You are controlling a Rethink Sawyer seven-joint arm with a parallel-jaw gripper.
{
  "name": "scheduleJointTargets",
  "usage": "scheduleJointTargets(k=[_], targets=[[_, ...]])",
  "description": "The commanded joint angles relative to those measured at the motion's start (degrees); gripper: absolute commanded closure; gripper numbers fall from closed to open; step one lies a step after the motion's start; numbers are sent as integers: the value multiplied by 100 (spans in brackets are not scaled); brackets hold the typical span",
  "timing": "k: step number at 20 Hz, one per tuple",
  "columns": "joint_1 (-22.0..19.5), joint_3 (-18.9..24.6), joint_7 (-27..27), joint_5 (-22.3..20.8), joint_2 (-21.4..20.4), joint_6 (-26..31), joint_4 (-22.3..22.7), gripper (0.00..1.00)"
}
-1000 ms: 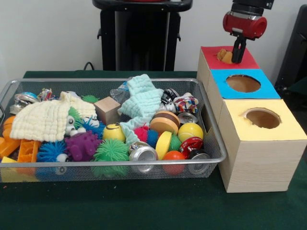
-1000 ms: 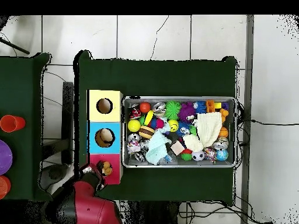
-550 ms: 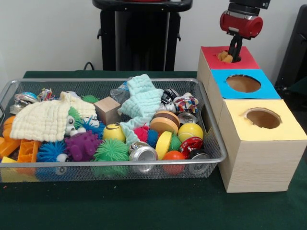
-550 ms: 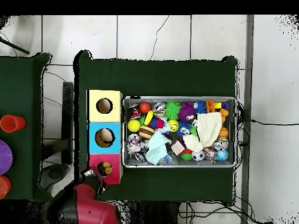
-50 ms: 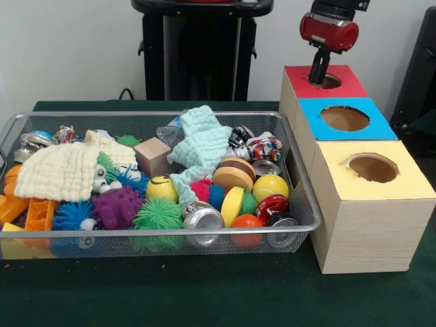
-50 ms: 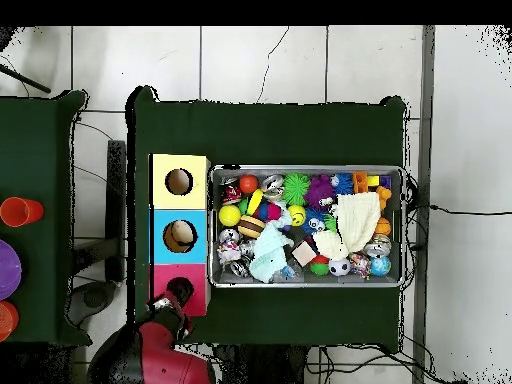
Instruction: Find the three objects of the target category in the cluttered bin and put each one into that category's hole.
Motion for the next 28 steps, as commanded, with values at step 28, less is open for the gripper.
scheduleJointTargets(k=[28], targets=[[-2126,376,-1168,-2392,-1573,2597,-797,100]])
